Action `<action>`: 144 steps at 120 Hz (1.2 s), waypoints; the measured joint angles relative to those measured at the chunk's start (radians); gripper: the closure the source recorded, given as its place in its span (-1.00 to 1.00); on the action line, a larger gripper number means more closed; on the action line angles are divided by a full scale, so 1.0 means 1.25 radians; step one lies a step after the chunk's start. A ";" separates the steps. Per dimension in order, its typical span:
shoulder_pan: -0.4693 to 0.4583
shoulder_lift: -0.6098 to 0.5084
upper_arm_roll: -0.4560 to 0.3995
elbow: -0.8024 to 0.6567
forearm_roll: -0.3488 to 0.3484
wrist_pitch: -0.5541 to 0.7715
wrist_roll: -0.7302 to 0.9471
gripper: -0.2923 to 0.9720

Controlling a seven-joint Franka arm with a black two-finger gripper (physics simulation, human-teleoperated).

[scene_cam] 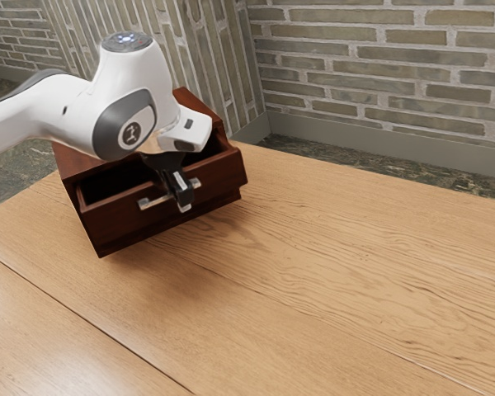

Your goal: Pull the drawer handle with one arm to open the drawer

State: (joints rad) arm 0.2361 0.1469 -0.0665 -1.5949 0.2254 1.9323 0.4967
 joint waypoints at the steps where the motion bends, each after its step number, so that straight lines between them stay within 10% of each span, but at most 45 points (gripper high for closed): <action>1: -0.004 -0.001 0.003 -0.001 0.000 0.000 0.000 0.14; 33: -0.105 0.002 0.091 -0.003 -0.022 0.006 -0.007 0.09; 144: -0.118 0.008 0.099 -0.001 -0.055 0.007 -0.043 0.13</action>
State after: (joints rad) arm 0.0882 0.1564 0.0570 -1.5956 0.1560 1.9409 0.4427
